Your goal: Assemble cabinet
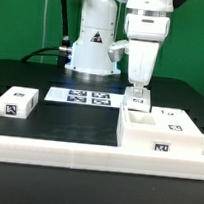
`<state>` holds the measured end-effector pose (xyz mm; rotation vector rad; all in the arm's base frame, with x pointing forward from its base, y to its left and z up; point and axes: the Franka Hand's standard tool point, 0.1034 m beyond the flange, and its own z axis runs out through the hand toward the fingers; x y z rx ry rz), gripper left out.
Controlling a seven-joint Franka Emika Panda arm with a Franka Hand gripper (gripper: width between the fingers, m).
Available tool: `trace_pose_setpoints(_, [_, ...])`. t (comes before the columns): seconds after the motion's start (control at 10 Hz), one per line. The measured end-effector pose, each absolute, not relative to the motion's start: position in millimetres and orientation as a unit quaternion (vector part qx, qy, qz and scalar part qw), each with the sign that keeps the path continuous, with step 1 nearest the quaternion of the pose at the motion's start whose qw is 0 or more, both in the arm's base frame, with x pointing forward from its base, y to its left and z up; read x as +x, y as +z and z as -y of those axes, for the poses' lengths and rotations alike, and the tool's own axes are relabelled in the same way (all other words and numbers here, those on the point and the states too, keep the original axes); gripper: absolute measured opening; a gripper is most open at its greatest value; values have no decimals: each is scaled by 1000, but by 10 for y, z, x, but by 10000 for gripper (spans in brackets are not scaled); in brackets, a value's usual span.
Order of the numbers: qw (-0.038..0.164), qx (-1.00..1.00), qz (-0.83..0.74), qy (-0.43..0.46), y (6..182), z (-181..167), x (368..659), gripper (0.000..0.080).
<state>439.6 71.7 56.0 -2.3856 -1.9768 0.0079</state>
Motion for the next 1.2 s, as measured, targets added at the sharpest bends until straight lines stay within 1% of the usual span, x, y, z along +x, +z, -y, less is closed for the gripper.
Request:
trace_pose_setpoints(0.5, [21,-771,637,-2,562,-731,4489,70])
trace_pose_setpoints(1.2, [23,-770,637,2,548,-694,4498,70])
